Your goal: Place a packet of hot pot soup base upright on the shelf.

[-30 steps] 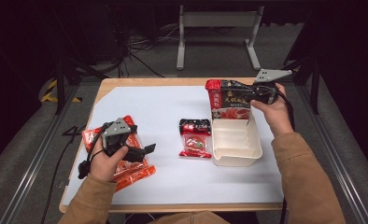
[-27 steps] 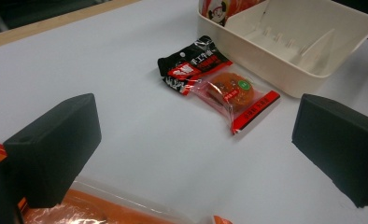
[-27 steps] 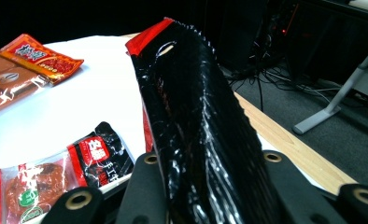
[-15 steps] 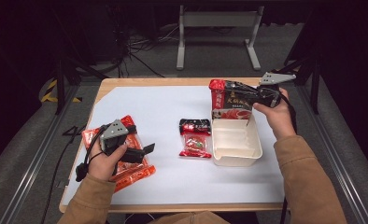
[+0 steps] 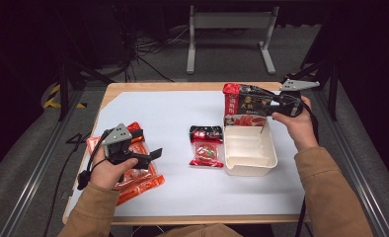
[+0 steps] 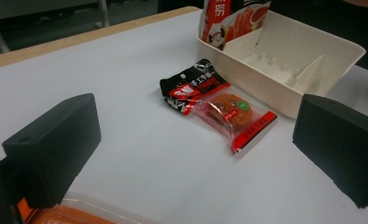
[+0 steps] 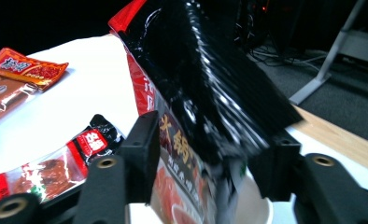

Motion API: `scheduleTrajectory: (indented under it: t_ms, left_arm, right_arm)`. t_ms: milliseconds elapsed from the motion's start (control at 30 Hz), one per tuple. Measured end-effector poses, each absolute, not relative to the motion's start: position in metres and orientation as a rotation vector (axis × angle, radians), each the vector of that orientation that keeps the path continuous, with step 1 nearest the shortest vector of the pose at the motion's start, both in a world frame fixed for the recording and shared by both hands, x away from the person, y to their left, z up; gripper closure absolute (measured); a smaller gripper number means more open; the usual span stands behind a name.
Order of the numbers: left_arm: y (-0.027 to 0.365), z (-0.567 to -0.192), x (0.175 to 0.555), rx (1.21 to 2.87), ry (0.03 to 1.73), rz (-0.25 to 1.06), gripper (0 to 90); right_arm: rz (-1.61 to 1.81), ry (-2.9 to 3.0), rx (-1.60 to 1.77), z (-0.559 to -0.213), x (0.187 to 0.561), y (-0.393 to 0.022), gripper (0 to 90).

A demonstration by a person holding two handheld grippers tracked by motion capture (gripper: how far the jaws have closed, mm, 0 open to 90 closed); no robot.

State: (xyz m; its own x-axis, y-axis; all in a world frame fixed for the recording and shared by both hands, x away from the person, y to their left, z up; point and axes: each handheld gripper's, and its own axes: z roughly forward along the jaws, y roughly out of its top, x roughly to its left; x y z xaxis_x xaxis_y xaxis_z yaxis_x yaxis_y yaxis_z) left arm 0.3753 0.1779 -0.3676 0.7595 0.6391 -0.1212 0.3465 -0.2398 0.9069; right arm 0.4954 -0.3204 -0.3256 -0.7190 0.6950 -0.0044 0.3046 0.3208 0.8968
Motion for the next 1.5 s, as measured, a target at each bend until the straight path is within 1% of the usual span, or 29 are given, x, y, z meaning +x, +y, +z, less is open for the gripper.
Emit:
scheduleTrajectory:
  t_ms: [33,67,100,133,200,267,300,333,433,500,533,600,767,833,867,1033,1200,1300,1433,1500]
  left_arm:
    - [0.178,-0.367,0.376,1.849,0.765,0.335,1.3]
    - [0.177,-0.367,0.376,1.847,0.784,0.331,1.4]
    - [0.177,-0.367,0.377,1.876,0.772,0.364,2.3]
    - [0.177,-0.367,0.377,1.891,0.764,0.384,2.9]
    - [0.179,-0.367,0.376,1.896,0.759,0.384,3.5]
    - [0.182,-0.366,0.377,1.872,0.768,0.354,6.5]
    - [0.184,-0.366,0.377,1.865,0.765,0.347,9.4]
    - [0.185,-0.365,0.377,1.859,0.772,0.335,9.4]
    - [0.192,-0.362,0.378,1.857,0.778,0.339,13.3]
    - [0.197,-0.359,0.378,1.874,0.791,0.340,20.1]
    - [0.199,-0.359,0.379,1.878,0.788,0.355,21.0]
    - [0.203,-0.358,0.379,1.871,0.790,0.342,27.4]
    - [0.211,-0.357,0.382,1.852,0.792,0.352,31.6]
    - [0.215,-0.357,0.382,1.848,0.796,0.378,30.5]
    - [0.217,-0.357,0.382,1.846,0.806,0.379,27.7]
    - [0.225,-0.355,0.382,1.823,0.844,0.401,20.7]
    - [0.237,-0.354,0.383,1.824,0.895,0.471,16.9]
    - [0.242,-0.356,0.384,1.807,0.932,0.473,16.5]
    - [0.249,-0.359,0.385,1.776,0.958,0.482,13.1]
    - [0.253,-0.361,0.385,1.784,0.969,0.484,13.1]
  right_arm:
    - [1.367,2.202,0.887,-0.326,0.495,-0.320,46.4]
    - [1.367,2.200,0.902,-0.324,0.493,-0.322,44.5]
    - [1.369,2.189,0.919,-0.321,0.489,-0.325,41.0]
    - [1.369,2.186,0.921,-0.320,0.487,-0.326,40.3]
    - [1.367,2.182,0.925,-0.319,0.485,-0.326,39.8]
    - [1.376,2.162,0.934,-0.318,0.475,-0.329,38.6]
    - [1.380,2.153,0.933,-0.318,0.467,-0.330,38.5]
    - [1.380,2.153,0.933,-0.318,0.467,-0.330,38.5]
    - [1.384,2.128,0.941,-0.314,0.454,-0.332,38.4]
    - [1.399,2.106,0.941,-0.311,0.444,-0.334,38.4]
    - [1.405,2.105,0.943,-0.310,0.441,-0.334,38.2]
    - [1.412,2.092,0.934,-0.309,0.433,-0.333,38.2]
    - [1.461,2.118,0.897,-0.305,0.414,-0.330,42.2]
    - [1.465,2.119,0.873,-0.305,0.407,-0.328,42.1]
    - [1.455,2.122,0.865,-0.306,0.403,-0.326,40.1]
    - [1.465,2.134,0.843,-0.311,0.392,-0.322,38.1]
    - [1.469,2.158,0.830,-0.314,0.389,-0.319,36.2]
    - [1.479,2.165,0.825,-0.316,0.389,-0.318,35.3]
    - [1.485,2.191,0.818,-0.321,0.392,-0.316,34.4]
    - [1.483,2.200,0.812,-0.323,0.393,-0.315,34.4]
